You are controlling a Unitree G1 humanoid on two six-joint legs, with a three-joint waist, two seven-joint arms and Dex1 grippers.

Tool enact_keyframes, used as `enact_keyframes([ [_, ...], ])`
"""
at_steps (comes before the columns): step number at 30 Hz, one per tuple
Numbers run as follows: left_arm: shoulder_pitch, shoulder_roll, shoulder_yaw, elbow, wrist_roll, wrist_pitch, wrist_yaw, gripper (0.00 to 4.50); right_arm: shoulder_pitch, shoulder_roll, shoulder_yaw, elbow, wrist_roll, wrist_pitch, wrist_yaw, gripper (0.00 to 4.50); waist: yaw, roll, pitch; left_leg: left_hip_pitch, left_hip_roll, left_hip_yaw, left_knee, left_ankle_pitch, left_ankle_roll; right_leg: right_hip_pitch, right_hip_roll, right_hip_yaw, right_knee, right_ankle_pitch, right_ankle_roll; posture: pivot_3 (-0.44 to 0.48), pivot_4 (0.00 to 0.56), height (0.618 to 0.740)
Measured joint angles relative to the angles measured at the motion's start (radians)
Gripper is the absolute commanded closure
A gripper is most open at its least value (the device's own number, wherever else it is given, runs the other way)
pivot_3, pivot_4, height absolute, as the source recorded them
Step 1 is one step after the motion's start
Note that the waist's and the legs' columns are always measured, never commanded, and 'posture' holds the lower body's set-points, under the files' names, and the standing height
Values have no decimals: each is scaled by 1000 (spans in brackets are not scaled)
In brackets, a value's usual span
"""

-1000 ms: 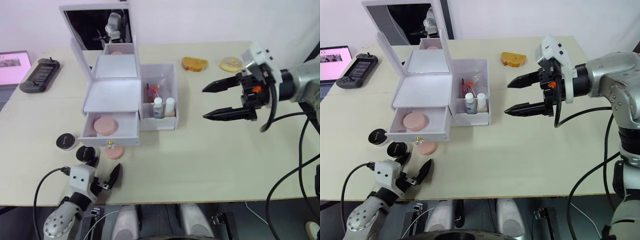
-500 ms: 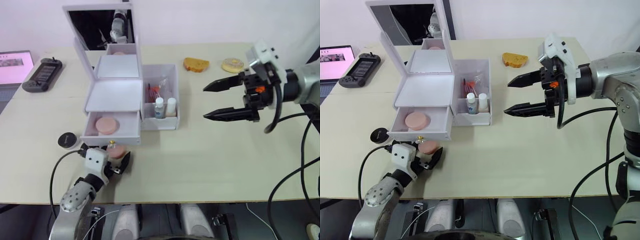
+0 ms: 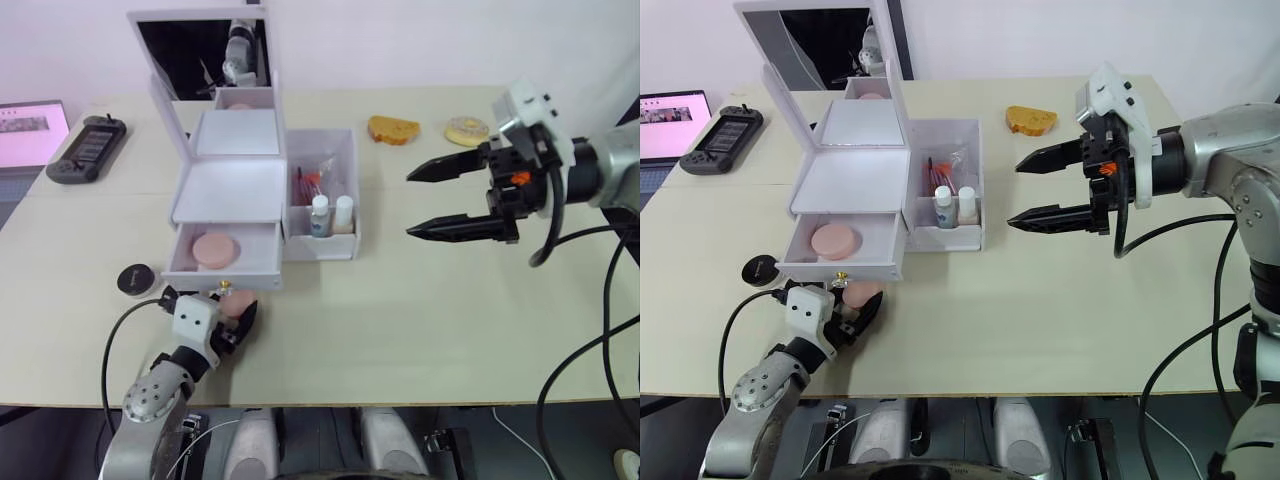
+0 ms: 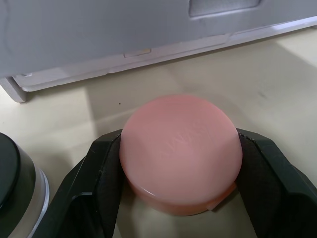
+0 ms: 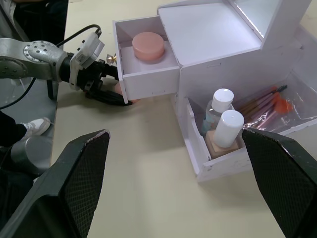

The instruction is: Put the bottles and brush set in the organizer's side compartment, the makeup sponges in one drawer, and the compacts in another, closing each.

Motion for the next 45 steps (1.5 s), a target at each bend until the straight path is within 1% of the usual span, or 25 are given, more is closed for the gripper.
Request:
enact_keyframes([
  [4, 64, 46, 23, -58, -33, 23, -30, 1827, 0, 2, 4, 1, 0, -5, 2, 0, -9, -1, 0, 0, 0, 0, -1, 0, 0, -1, 0, 0, -1, 0, 0, 0, 150, 740],
  [6, 118, 78, 53, -89, -70, 25, -68, 1827, -3, 13, 15, 5, -1, -15, 5, 0, -15, -2, 1, 0, 1, 0, -1, 0, 0, -1, 0, 0, 0, 0, 0, 0, 150, 740],
  [8, 188, 117, 93, -110, -144, 14, -153, 1827, -10, 33, 29, 20, -2, -28, 13, 0, -24, -4, 2, 0, 1, 0, -1, 0, 0, -1, 0, 0, 0, 0, 0, 0, 150, 740],
  [10, 256, 158, 151, -110, -229, -25, -268, 1827, -23, 47, 47, 36, -5, -43, 23, 0, -27, -6, 3, 0, 1, 0, -1, 0, 0, -2, 0, 0, 0, 0, -1, 0, 150, 740],
  [13, 348, 240, 271, -110, -320, -77, -425, 1827, -47, 75, 72, 67, -23, -74, 41, 0, -29, -9, 4, 0, 2, 1, -1, 0, 0, -3, 0, 0, -1, 0, -1, 0, 150, 740],
  [17, 430, 316, 380, -122, -431, -85, -571, 1827, -63, 106, 97, 102, -43, -102, 60, 0, -28, -13, 6, -2, 2, 2, -1, 0, 0, -7, -2, 0, -4, 0, -2, 0, 150, 740],
  [18, 452, 339, 408, -140, -488, -65, -606, 1827, -63, 109, 99, 104, -44, -109, 64, 0, -28, -16, 7, -2, 2, 3, -1, 0, 0, -7, -2, 0, -4, 0, -2, 0, 150, 740],
  [19, 461, 375, 450, -168, -597, -18, -630, 1827, -63, 110, 100, 109, -46, -112, 69, 0, -26, -18, 9, -2, 2, 3, -1, 0, 0, -8, -2, 0, -4, 0, -2, 0, 150, 740],
  [21, 423, 477, 567, -209, -805, 75, -646, 1827, -65, 116, 101, 120, -54, -124, 71, 0, -20, -18, 9, -2, 2, 2, -1, 0, 0, -7, -3, -1, -3, 1, -2, 0, 150, 740],
  [22, 385, 527, 620, -216, -880, 112, -644, 1827, -65, 120, 101, 120, -59, -130, 70, 0, -19, -18, 9, -2, 2, 2, -1, 0, 0, -8, -3, -2, -3, 1, -3, 0, 150, 740],
  [24, 304, 625, 692, -212, -983, 177, -641, 1827, -64, 121, 100, 119, -61, -133, 69, 0, -25, -18, 9, -2, 2, 2, -1, 0, 0, -7, -2, -1, -2, 1, -3, 0, 150, 740],
  [26, 204, 726, 713, -189, -1031, 241, -636, 1827, -61, 122, 97, 115, -60, -131, 62, 0, -28, -17, 9, -2, 2, 4, -1, 0, 0, -4, -2, 0, -2, 1, -3, 0, 150, 740],
  [28, 90, 805, 691, -137, -1026, 283, -628, 1827, -47, 119, 87, 98, -59, -128, 46, 0, -27, -18, 10, -2, 2, 3, -2, 0, 0, -5, 0, 0, -1, 1, -2, 0, 150, 740],
  [31, -87, 851, 594, -35, -989, 310, -625, 1827, -24, 116, 69, 73, -51, -122, 26, 0, -27, -17, 10, -2, 3, 3, -4, 0, 0, -6, 2, 0, 1, 1, -1, 0, 150, 740],
  [32, -152, 865, 539, -1, -958, 310, -629, 1827, -12, 112, 57, 63, -48, -117, 18, 0, -26, -17, 10, -2, 3, 2, -4, 0, 0, -6, 2, 0, 2, 1, -1, 0, 150, 740],
  [35, -428, 872, 329, 105, -833, 305, -636, 1827, 13, 107, 31, 25, -19, -85, -8, 0, -18, -17, 10, -2, 3, 1, -3, 1, -1, -5, 3, -1, 2, 1, -1, 0, 150, 740],
  [38, -606, 867, 163, 157, -729, 320, -654, 1827, 35, 99, 1, -18, 24, -38, -30, 0, -21, -17, 11, -2, 2, 2, -2, 1, -1, -3, 2, -1, 1, 1, -1, 0, 150, 740],
  [41, -713, 858, 34, 183, -625, 333, -690, 1827, 50, 89, -30, -47, 64, 6, -57, 0, -25, -17, 11, -2, 2, 2, -2, 1, -1, -4, 2, -1, 1, 1, 0, 0, 150, 740],
  [45, -765, 840, -33, 208, -542, 332, -731, 1827, 74, 71, -72, -79, 94, 31, -89, 0, -23, -17, 11, -2, 3, 0, -3, 1, -1, -4, 3, -1, 3, 1, -1, 0, 150, 740],
])
